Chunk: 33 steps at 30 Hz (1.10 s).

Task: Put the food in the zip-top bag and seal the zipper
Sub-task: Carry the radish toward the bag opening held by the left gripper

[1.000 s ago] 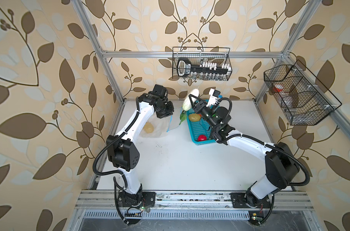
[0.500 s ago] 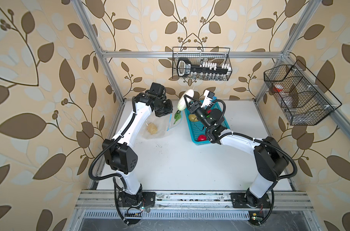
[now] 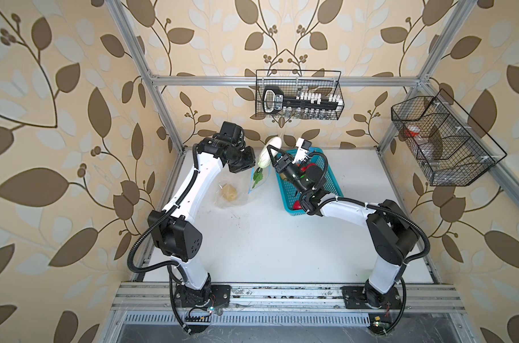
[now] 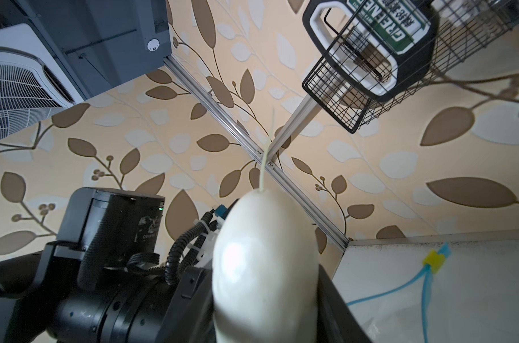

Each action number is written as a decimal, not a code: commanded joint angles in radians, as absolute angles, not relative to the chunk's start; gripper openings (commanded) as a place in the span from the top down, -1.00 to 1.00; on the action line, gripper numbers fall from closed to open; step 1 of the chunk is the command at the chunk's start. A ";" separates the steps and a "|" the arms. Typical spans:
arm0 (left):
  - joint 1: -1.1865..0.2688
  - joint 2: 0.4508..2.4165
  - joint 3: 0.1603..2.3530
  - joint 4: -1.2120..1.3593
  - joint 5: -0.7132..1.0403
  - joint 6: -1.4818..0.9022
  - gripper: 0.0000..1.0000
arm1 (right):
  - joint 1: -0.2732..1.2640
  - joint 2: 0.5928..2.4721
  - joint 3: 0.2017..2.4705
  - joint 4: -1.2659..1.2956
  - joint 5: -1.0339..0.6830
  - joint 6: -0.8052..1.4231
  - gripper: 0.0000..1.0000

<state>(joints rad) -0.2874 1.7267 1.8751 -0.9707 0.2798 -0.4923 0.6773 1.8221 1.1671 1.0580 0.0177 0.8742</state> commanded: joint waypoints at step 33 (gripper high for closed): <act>-0.290 1.700 1.898 -0.918 0.231 -0.338 1.00 | 0.754 1.834 1.160 0.685 0.028 0.840 0.68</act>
